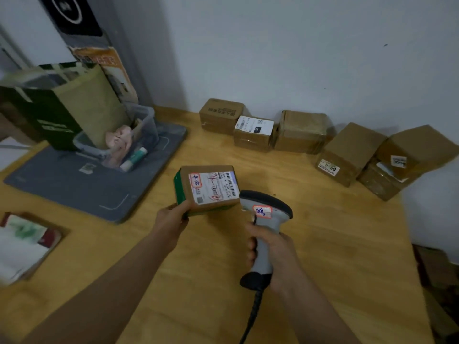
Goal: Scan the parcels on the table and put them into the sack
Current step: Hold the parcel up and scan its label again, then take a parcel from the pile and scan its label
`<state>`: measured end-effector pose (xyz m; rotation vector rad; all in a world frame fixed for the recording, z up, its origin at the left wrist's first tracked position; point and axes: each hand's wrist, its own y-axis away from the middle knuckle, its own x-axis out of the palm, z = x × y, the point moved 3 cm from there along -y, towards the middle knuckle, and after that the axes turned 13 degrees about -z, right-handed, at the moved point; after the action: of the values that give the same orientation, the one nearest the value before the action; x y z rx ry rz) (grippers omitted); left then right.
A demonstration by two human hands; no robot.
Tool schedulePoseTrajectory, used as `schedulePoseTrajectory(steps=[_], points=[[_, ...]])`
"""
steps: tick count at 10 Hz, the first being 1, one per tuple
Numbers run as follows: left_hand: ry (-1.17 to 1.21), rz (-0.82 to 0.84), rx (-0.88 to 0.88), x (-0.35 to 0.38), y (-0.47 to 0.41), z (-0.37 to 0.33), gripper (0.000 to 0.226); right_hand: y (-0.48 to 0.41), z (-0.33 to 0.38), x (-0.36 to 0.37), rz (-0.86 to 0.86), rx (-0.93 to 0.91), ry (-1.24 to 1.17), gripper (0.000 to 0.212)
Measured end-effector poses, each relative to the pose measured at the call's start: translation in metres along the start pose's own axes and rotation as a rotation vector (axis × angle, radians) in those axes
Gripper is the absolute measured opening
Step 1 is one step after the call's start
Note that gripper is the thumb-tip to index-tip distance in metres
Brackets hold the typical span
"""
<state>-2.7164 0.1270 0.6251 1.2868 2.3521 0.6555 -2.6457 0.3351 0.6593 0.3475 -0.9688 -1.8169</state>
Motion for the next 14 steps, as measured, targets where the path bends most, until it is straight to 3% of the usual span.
schedulePoseTrajectory(steps=[2,4,8,10,14], points=[[-0.03,0.026,0.206,-0.051,0.025,0.015,0.038,0.055,-0.03,0.027,0.099,0.149,-0.221,0.013],[-0.041,0.031,0.329,-0.085,0.046,0.017,0.049,0.098,-0.039,0.041,0.146,0.165,-0.334,0.019],[0.007,0.014,0.402,-0.127,0.061,0.016,0.053,0.143,-0.053,0.058,0.15,0.093,-0.36,0.024],[0.039,-0.001,0.431,-0.138,0.064,0.012,0.04,0.151,-0.059,0.065,0.155,0.087,-0.363,0.021],[0.059,-0.038,0.42,-0.158,0.051,0.014,0.059,0.159,-0.068,0.08,0.158,0.072,-0.333,0.023]])
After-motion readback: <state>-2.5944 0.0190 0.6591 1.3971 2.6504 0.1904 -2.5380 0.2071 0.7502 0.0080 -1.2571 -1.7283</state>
